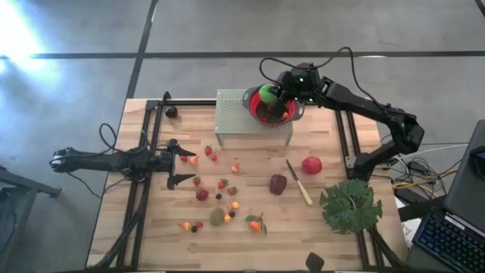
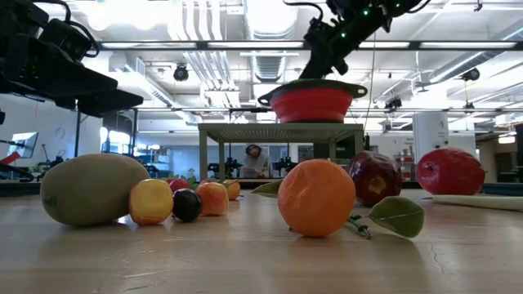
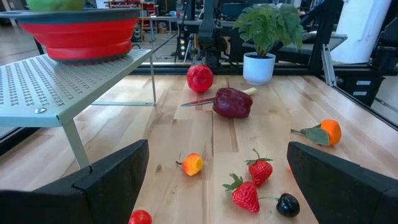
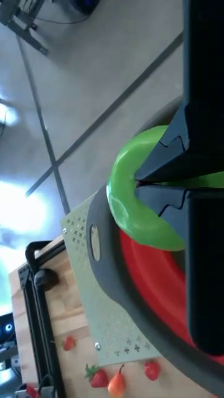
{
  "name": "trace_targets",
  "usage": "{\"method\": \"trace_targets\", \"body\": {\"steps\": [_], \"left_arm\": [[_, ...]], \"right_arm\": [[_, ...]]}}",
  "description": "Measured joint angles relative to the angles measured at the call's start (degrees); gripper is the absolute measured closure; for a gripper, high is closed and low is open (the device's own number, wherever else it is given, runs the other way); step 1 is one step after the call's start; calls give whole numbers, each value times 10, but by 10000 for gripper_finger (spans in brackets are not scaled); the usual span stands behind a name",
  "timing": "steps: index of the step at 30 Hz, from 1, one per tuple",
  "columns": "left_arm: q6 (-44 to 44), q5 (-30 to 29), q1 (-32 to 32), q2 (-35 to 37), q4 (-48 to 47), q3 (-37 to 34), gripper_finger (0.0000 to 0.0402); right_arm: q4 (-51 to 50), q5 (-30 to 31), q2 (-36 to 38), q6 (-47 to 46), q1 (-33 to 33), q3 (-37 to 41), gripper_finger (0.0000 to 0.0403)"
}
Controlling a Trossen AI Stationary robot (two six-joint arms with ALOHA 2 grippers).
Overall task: Pick & Place Fruit
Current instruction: Put the green apple into the black strainer bowl on the shelf
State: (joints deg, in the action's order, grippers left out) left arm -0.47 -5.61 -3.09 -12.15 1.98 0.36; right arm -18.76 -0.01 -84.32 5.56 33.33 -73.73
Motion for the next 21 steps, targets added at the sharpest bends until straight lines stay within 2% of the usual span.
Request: {"method": "trace_targets", "body": {"steps": [10,18,21], "left_arm": [[0,0,0,0,0,0,14],[0,0,0,0,0,0,14],[0,0,0,0,0,0,14]], "right_arm": [[-1,0,-4,4,14,-1,390],[-6,3,3,5,14,0,346],[-6,29,3,6,14,0,324]]}}
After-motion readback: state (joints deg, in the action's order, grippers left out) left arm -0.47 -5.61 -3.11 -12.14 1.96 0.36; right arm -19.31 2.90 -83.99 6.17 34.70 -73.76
